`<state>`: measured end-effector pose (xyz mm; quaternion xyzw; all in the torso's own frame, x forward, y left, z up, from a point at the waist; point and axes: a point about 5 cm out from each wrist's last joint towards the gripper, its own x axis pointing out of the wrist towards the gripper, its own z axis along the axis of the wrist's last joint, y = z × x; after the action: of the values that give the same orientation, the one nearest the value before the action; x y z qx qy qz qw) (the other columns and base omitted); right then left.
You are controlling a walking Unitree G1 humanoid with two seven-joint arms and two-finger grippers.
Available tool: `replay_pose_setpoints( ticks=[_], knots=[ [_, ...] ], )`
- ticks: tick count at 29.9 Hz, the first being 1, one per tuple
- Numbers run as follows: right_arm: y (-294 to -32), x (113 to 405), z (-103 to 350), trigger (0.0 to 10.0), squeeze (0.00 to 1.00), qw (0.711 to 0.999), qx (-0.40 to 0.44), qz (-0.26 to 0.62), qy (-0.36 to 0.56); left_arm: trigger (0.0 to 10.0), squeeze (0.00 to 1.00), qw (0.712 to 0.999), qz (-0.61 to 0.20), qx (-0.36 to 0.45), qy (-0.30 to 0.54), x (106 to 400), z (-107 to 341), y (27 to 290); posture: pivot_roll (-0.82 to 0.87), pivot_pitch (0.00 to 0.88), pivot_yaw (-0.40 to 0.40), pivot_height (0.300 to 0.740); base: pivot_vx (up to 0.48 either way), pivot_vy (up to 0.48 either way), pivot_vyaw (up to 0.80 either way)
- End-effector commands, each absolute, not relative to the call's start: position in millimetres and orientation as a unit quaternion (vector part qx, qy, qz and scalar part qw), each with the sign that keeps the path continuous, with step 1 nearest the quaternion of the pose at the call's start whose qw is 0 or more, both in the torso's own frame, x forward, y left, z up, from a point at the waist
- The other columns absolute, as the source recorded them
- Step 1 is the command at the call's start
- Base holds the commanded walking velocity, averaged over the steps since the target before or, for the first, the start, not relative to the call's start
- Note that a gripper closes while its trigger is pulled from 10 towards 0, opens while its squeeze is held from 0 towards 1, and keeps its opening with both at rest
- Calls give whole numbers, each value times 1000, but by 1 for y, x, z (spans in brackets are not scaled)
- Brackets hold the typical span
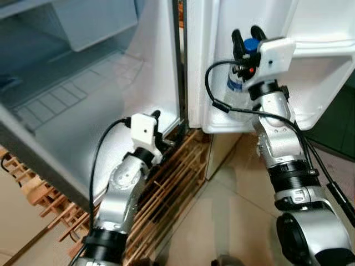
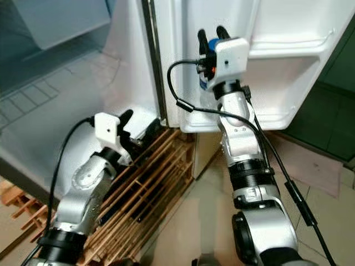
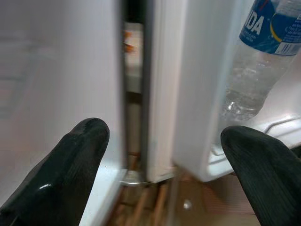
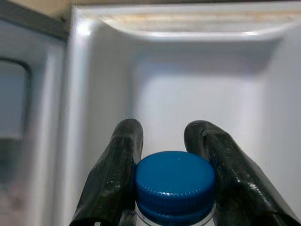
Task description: Restocking fridge
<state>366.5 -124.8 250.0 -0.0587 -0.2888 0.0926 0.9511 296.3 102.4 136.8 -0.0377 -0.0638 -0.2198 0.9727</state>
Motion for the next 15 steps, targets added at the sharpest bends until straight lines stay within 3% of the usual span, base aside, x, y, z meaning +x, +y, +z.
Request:
replay_pose_setpoints(
  ticks=[1,7,13,15],
  knots=[
    [-123,369,260,10000,0,948,-46,100,-300,10000,0,974,-213,-37,-63,294,139,108,-41,32,96,724,0,0,0],
    [-130,373,256,10000,0,951,-35,90,-295,10000,0,974,-216,-24,-57,284,142,117,2,91,146,724,0,0,0],
    [-131,374,259,10000,0,944,-67,88,-311,10000,0,974,-221,-2,-58,276,147,128,49,122,182,724,0,0,0],
    [-127,373,258,10000,0,935,-112,91,-323,10000,0,974,-221,7,-57,272,151,136,79,138,201,724,0,0,0]
  ],
)
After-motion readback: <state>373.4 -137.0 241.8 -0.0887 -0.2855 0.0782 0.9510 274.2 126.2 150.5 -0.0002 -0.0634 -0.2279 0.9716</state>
